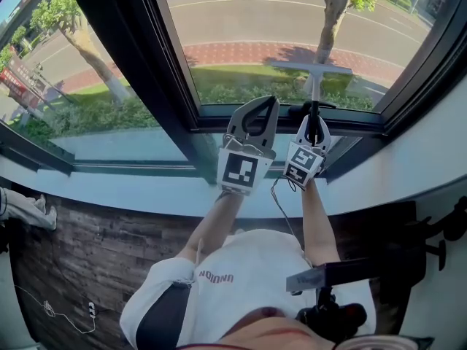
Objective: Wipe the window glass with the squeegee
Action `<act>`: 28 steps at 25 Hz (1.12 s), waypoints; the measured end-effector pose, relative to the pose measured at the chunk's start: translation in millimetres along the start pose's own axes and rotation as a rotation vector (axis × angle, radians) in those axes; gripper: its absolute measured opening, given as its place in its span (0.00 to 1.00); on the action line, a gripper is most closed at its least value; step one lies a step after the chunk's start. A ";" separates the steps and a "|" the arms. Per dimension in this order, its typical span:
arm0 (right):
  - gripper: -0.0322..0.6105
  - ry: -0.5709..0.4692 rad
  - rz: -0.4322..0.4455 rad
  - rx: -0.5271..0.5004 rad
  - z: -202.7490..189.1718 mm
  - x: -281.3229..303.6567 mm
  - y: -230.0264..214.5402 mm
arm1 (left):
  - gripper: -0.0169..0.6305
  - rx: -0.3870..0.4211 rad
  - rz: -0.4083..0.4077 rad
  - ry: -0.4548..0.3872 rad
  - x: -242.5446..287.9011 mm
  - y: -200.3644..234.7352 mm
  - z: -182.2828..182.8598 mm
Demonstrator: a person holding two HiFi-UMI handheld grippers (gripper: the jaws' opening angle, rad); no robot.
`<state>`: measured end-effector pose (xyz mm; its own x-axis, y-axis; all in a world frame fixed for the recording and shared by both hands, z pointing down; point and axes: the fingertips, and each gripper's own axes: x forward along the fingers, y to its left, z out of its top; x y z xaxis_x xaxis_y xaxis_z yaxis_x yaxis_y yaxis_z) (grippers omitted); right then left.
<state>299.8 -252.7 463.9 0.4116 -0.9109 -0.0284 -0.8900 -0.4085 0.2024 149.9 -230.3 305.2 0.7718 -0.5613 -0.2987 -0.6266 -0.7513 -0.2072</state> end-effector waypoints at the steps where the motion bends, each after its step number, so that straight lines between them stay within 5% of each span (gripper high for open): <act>1: 0.19 0.010 0.003 -0.003 -4.6 -0.8 0.9 | 0.02 0.000 0.000 0.001 -0.2 0.0 -0.2; 28: 0.19 0.208 0.051 -0.066 -83.1 -19.8 15.2 | 0.02 -0.038 0.005 0.006 -3.2 1.2 -1.6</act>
<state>294.4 -236.1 549.0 0.4037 -0.8961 0.1846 -0.8989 -0.3508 0.2625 146.9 -230.0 307.3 0.7695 -0.5671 -0.2937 -0.6259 -0.7611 -0.1704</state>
